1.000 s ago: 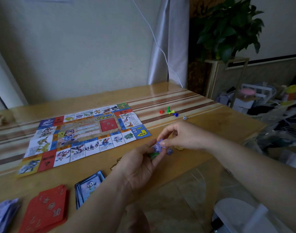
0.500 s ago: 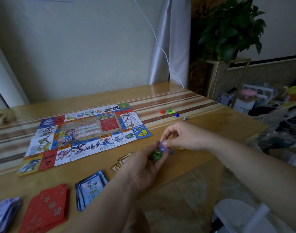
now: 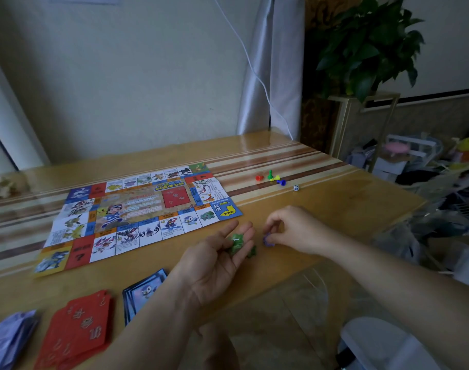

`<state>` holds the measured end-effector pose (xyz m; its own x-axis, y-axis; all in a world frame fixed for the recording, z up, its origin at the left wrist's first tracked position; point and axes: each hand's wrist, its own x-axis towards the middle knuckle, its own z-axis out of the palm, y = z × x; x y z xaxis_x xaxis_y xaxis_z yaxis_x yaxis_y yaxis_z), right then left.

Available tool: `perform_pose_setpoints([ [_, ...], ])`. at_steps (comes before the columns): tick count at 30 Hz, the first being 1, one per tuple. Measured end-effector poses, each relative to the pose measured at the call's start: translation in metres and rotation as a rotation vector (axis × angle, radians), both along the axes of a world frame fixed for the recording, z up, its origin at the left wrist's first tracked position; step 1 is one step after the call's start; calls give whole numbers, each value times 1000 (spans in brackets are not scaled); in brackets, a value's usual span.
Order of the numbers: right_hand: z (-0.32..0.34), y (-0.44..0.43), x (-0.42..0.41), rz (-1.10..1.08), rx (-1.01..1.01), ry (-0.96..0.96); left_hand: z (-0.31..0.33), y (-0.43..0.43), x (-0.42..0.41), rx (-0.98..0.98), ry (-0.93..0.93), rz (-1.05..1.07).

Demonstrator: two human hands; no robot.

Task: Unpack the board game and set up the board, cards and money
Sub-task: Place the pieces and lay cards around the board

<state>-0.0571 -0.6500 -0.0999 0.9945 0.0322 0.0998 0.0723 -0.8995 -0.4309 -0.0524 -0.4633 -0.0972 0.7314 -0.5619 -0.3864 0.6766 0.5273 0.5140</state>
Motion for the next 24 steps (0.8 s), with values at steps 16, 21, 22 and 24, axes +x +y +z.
perform_pose_setpoints([
  [16,39,32,-12,186,161,37,1,4,-4,-10,-80,-63],
  [21,40,30,-13,162,200,72,5,10,-4,-94,-89,-106],
  [22,40,30,-13,156,203,73,4,10,-3,-91,-94,-109],
  [24,40,31,-12,146,186,73,3,10,-3,-62,-109,-105],
])
